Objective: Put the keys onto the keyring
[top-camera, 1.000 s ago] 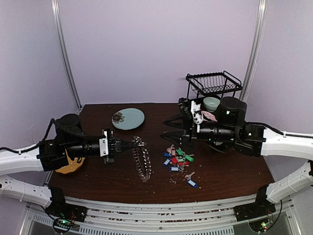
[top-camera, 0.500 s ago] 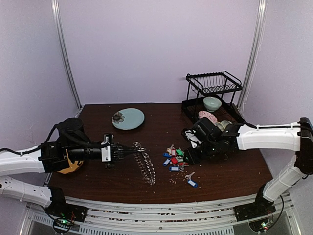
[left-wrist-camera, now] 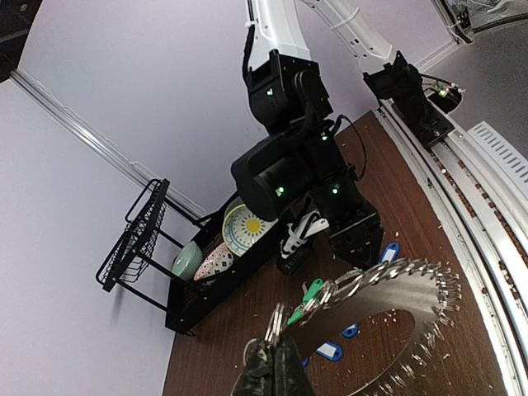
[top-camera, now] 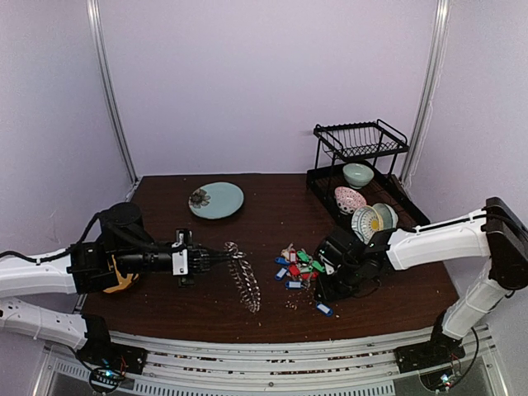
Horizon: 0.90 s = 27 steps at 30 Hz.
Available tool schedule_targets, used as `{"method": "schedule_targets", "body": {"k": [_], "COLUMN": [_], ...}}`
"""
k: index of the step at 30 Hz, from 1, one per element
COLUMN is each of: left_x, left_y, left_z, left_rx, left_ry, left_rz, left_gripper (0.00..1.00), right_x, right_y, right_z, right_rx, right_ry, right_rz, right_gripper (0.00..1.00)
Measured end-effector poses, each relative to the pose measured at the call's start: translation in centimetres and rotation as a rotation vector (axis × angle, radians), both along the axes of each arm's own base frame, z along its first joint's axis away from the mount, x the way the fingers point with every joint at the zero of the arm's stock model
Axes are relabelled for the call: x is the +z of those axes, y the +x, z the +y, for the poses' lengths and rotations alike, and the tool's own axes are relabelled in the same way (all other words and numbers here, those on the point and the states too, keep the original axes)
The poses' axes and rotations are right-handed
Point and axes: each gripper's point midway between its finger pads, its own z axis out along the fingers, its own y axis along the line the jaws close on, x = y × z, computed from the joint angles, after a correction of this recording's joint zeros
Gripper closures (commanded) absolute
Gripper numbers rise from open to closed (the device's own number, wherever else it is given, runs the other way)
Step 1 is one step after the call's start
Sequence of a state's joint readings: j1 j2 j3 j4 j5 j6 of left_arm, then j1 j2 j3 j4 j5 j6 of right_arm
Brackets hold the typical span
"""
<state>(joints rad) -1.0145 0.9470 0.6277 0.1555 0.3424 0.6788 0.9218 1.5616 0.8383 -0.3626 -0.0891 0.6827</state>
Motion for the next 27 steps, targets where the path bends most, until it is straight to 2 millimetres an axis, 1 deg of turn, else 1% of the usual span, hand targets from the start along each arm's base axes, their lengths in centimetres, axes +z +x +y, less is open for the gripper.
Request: {"method": "schedule_targets", "body": {"k": [2,4,7,10,13,17,19,21,23,27], "left_x": [0.02,0.04,0.03,0.03,0.03,0.03,0.04,0.07,0.09,0.25], "left_y": [0.05,0.08,0.10,0.11,0.11,0.17,0.17,0.17,0.16,0.24], "left_z": [0.01,0.02,0.02,0.03,0.03,0.04,0.05,0.06,0.08,0.15], "left_rx": [0.003,0.005,0.006,0.006,0.007,0.010,0.010,0.011,0.011,0.017], "left_ry": [-0.001,-0.001,-0.001,-0.001,-0.001,0.000,-0.001,-0.001,-0.002,-0.006], "left_rz": [-0.001,-0.002,-0.002,-0.002,-0.001,-0.002,-0.002,-0.003,-0.003,-0.007], "left_gripper": [1.00,1.00,1.00,1.00,1.00,1.00,1.00,1.00,1.00,1.00], "right_x": [-0.47,-0.83,-0.94,-0.91,-0.91,-0.90,-0.90,-0.89,-0.88,-0.74], "right_y": [-0.12,-0.18,-0.23,-0.21,-0.25,-0.34,-0.38,-0.43,-0.52,-0.54], "right_z": [0.09,0.04,0.02,0.11,0.17,0.26,0.28,0.35,0.43,0.83], "right_rx": [-0.001,-0.003,-0.002,-0.009,-0.011,-0.011,-0.010,-0.011,-0.009,-0.006], "right_ry": [-0.004,-0.011,-0.016,-0.011,-0.009,-0.007,-0.005,-0.002,0.003,0.023], "right_rz": [0.012,0.020,0.021,0.021,0.023,0.025,0.027,0.030,0.035,0.038], "right_gripper": [0.70,0.74,0.86,0.93,0.95,0.89,0.89,0.93,1.00,1.00]}}
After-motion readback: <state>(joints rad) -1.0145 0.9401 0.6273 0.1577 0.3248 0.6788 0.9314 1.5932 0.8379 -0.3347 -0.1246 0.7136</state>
